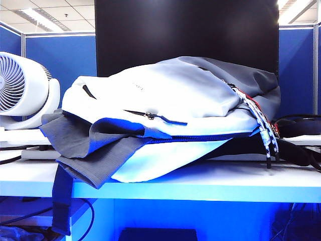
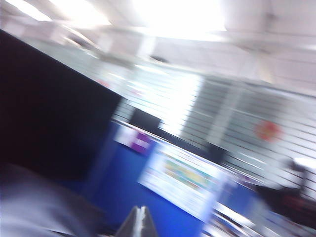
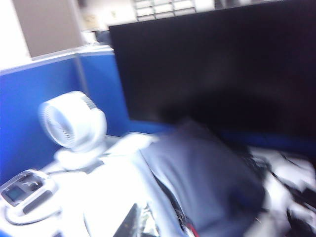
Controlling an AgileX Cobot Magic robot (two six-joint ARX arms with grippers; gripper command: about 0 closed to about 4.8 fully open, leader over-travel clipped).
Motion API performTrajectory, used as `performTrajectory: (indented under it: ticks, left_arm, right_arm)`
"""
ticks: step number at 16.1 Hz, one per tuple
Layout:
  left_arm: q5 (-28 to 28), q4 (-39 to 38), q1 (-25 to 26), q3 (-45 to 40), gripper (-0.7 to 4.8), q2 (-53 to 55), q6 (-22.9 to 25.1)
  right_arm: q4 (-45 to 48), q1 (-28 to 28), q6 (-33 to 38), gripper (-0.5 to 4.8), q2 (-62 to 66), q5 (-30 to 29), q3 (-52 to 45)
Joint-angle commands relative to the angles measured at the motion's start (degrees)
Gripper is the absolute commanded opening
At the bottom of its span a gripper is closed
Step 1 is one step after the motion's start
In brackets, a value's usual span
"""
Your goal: Put the gray clothes into the backpack.
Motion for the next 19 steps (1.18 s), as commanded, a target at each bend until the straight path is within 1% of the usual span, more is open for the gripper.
performTrajectory:
  ticks: [1, 3, 4, 5, 6, 7, 8, 9, 10, 11, 12, 13, 14, 16, 17, 18, 19]
  left_arm:
    - [2.34, 1.95, -12.00, -2.12, -0.05, -0.81, 1.57]
    - [7.69, 1.88, -24.09, -2.25, -0.05, -0.81, 3.48]
    - [9.16, 1.88, -30.05, -2.62, -0.05, -0.96, 4.15]
    - [8.44, 1.88, -33.20, -3.61, -0.05, -1.75, 4.35]
    - [6.38, 1.86, -33.99, -5.46, -0.05, -3.67, 5.42]
    - [3.52, 1.73, -32.59, -8.76, -0.05, -7.52, 6.25]
    - [3.30, 1.07, -31.23, -10.38, -0.05, -9.64, 7.10]
    - [3.32, -0.11, -29.88, -11.65, -0.05, -11.45, 7.82]
    - [5.16, -1.57, -27.17, -14.05, -0.05, -14.75, 9.97]
    - [5.79, -2.51, -25.42, -15.43, -0.05, -16.63, 10.64]
    - [5.64, -2.91, -23.12, -17.68, -0.05, -18.84, 11.06]
    - [5.51, -2.95, -21.59, -19.06, -0.05, -19.98, 10.97]
    - [5.18, -4.50, -19.08, -21.40, -0.05, -21.42, 12.37]
    - [4.94, -10.38, -17.11, -24.57, -0.05, -21.79, 17.53]
    - [4.17, -15.34, -16.63, -26.16, -0.05, -21.79, 22.21]
    - [2.23, -21.46, -16.70, -27.17, -0.05, -21.79, 27.02]
    - [-0.52, -30.56, -16.76, -27.61, -0.05, -21.79, 34.03]
  right_arm:
    - [1.44, -0.02, 5.66, -0.05, -5.49, 3.39, -6.86]
    - [1.92, -0.04, 6.21, -0.05, -8.83, 5.35, -10.67]
    - [1.38, -0.11, 6.32, -0.05, -10.19, 5.70, -12.63]
    - [0.52, -0.07, 6.93, -0.04, -11.21, 5.79, -14.12]
    - [0.79, -0.07, 6.86, -0.04, -12.48, 5.79, -15.98]
    - [2.23, -0.07, 6.88, -0.01, -14.19, 5.11, -18.91]
    - [2.62, -0.07, 6.86, -0.01, -15.17, 4.59, -20.37]
    - [3.04, -0.04, 6.84, -0.01, -15.78, 4.66, -21.22]
    - [4.70, -0.04, 6.78, -0.01, -16.87, 4.63, -22.82]
    - [6.64, -0.02, 6.73, -0.01, -17.33, 4.63, -24.20]
    - [9.75, -0.02, 6.34, -0.01, -18.01, 4.20, -26.71]
    - [10.64, 0.00, 6.34, -0.01, -18.25, 4.20, -27.93]
    - [12.44, 0.00, 6.36, -0.01, -18.47, 4.20, -30.25]
    - [14.53, 0.00, 6.36, -0.01, -18.49, 4.20, -33.38]
    - [16.28, 0.00, 6.36, -0.01, -18.49, 4.20, -35.12]
    - [18.23, 0.00, 6.36, -0.01, -18.49, 4.17, -36.52]
    - [20.74, 0.00, 6.19, -0.01, -18.45, 4.20, -38.03]
